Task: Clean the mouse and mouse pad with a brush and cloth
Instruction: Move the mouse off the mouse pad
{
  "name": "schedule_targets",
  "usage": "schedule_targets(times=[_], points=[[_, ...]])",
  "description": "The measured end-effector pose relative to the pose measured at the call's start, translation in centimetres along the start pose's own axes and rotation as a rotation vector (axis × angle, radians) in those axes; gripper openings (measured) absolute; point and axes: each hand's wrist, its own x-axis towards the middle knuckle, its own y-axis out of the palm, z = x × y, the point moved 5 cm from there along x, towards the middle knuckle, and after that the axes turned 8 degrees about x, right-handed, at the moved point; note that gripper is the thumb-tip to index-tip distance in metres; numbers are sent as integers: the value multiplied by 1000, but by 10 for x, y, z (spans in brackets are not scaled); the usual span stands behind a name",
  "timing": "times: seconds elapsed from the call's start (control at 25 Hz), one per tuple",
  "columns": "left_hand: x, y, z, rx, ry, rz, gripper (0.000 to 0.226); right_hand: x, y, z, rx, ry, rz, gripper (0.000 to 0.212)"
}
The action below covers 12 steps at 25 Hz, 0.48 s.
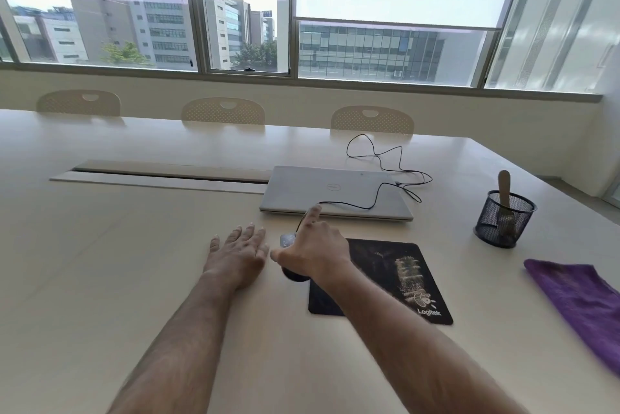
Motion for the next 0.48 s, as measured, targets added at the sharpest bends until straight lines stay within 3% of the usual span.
schedule_targets(times=[0.48], points=[[4,3,5,31,28,-14,54,-8,26,13,-50,-10,55,107]])
